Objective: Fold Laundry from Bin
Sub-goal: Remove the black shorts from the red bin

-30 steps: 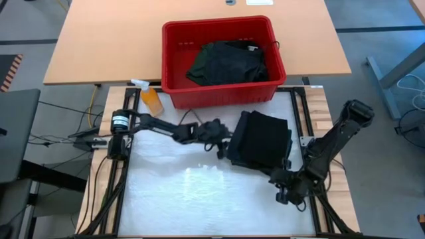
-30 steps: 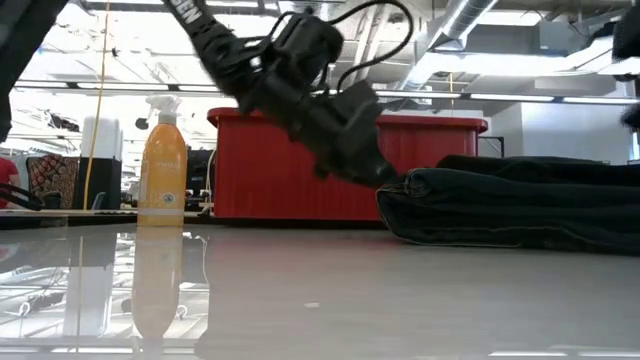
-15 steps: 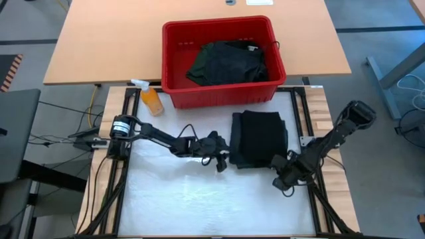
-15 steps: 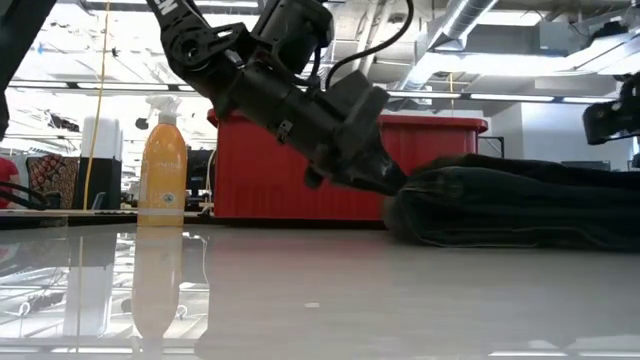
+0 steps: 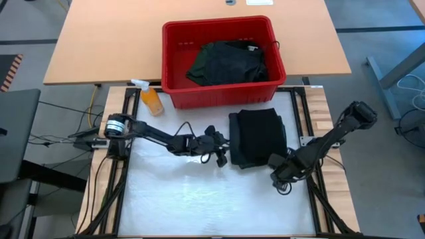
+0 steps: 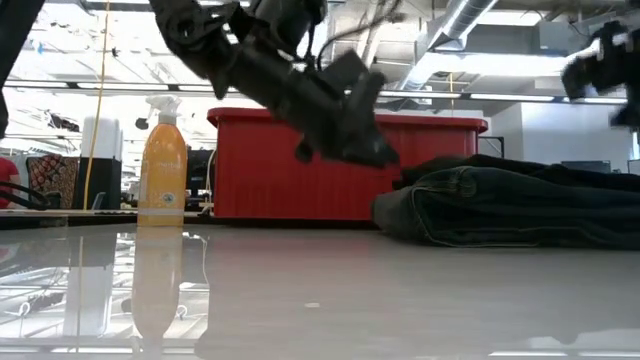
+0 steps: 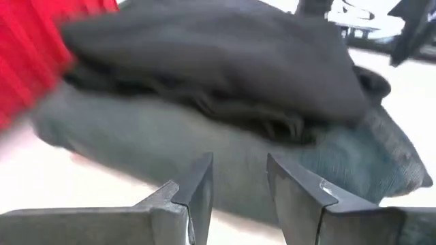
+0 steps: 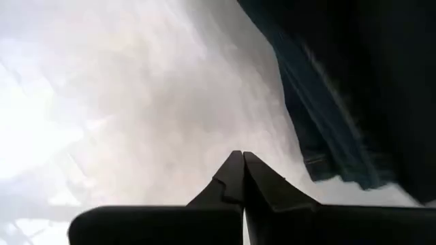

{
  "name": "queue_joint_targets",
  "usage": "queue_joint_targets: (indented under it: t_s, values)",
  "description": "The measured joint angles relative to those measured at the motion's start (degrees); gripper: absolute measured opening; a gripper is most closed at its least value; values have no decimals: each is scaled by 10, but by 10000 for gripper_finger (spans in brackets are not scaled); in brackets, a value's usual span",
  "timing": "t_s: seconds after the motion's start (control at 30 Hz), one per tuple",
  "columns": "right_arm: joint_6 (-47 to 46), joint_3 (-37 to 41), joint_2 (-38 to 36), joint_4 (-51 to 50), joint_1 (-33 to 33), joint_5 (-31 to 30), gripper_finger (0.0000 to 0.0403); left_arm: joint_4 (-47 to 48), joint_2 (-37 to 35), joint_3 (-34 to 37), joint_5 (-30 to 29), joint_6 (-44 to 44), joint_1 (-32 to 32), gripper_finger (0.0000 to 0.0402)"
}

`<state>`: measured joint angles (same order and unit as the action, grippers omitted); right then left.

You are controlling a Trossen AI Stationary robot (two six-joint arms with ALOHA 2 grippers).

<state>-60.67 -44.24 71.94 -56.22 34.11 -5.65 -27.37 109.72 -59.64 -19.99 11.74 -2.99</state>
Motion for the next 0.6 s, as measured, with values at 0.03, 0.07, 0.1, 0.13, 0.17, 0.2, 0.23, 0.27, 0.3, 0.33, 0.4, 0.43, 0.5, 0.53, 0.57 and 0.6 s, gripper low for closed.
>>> queue_joint_targets:
  t_s: [0.03, 0.07, 0.1, 0.13, 0.17, 0.2, 0.23, 0.27, 0.3, 0.33, 0.4, 0.43, 0.5, 0.53, 0.57, 0.6]
  values:
    - [16, -24, 0, -20, 0, -1, 18, 10, -12, 0, -1, -8, 1, 125]
    - [33, -47, 0, -37, 0, -8, 19, 25, -25, 0, -2, -17, 1, 125]
    - [52, -74, 0, -55, 0, -19, 21, 44, -38, 0, -1, -26, 0, 125]
    - [75, -99, 0, -70, -3, -36, 24, 55, -50, 0, -1, -36, -3, 125]
    - [99, -125, 0, -84, -7, -58, 28, 63, -61, 0, 0, -47, -7, 125]
    - [125, -152, 0, -95, -13, -85, 31, 77, -73, 0, 0, -59, -11, 125]
    - [155, -177, 0, -104, -21, -114, 34, 92, -85, 0, 0, -71, -14, 125]
    - [186, -202, 0, -110, -32, -143, 36, 97, -92, 0, 0, -83, -18, 125]
    - [221, -227, 0, -113, -47, -171, 36, 105, -100, -1, -2, -93, -21, 125]
    - [257, -248, -1, -114, -65, -195, 36, 118, -109, 2, -8, -99, -24, 125]
    - [333, -294, -2, -107, -117, -229, 31, 125, -125, 18, -28, -106, -28, 125]
    - [374, -314, -2, -99, -150, -238, 29, 122, -135, 31, -35, -107, -28, 125]
    - [455, -349, -2, -60, -227, -243, 24, 116, -161, 69, -49, -105, -28, 125]
    - [497, -362, -2, -30, -271, -242, 22, 102, -176, 91, -50, -103, -28, 125]
    - [536, -371, -2, 7, -316, -239, 22, 86, -192, 115, -51, -102, -28, 125]
    - [571, -378, -2, 51, -361, -229, 22, 64, -208, 139, -52, -107, -28, 125]
